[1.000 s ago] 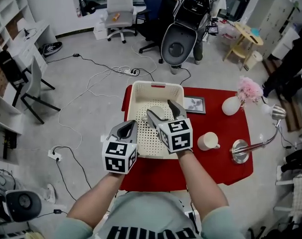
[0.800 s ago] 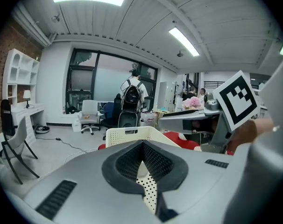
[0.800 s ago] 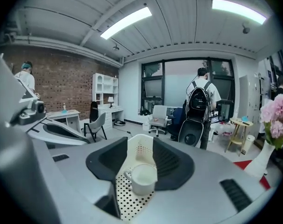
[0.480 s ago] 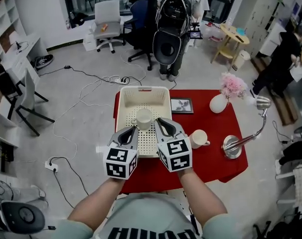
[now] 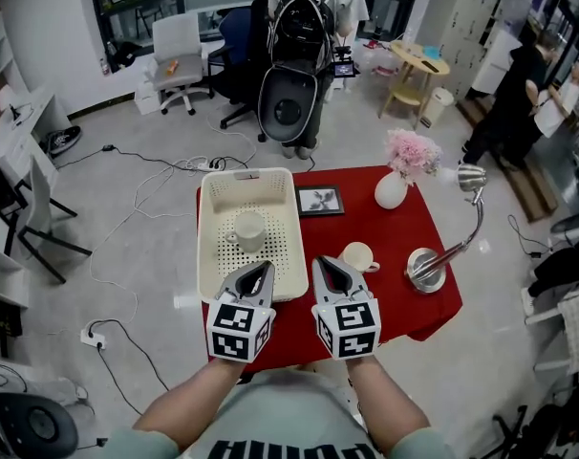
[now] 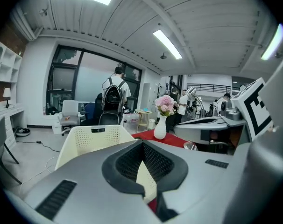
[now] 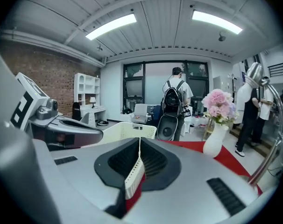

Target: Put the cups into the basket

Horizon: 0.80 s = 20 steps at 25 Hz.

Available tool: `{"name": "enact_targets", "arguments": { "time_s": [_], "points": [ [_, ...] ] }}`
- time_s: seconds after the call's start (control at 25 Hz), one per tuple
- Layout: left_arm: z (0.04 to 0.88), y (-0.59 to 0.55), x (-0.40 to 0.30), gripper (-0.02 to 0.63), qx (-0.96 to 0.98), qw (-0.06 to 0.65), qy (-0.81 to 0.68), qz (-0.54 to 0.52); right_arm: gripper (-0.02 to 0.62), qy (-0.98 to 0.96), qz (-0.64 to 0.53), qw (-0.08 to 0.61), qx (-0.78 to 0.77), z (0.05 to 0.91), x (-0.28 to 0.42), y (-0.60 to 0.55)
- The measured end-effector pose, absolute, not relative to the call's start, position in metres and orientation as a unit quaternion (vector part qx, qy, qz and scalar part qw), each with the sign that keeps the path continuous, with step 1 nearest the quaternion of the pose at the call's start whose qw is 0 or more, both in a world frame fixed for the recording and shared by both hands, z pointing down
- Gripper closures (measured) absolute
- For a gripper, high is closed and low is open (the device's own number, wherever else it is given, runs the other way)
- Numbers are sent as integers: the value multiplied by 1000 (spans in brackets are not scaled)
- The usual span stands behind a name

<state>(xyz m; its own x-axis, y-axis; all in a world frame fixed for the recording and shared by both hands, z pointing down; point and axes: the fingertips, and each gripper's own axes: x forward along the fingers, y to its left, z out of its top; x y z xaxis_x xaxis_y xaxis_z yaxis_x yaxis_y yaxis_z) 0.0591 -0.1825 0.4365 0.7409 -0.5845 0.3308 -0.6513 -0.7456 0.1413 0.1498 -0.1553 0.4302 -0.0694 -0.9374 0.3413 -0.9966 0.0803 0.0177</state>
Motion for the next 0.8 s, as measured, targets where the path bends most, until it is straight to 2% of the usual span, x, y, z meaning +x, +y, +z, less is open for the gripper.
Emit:
{"name": "enact_targets", "arguments": {
  "time_s": [0.36, 0.8],
  "points": [
    [449, -145, 104, 603, 941, 122, -282, 139, 574, -678, 130, 126, 713, 443, 197, -105],
    [458, -130, 122, 603, 946, 122, -263, 146, 574, -664, 150, 127, 722, 462, 209, -85]
  ]
}}
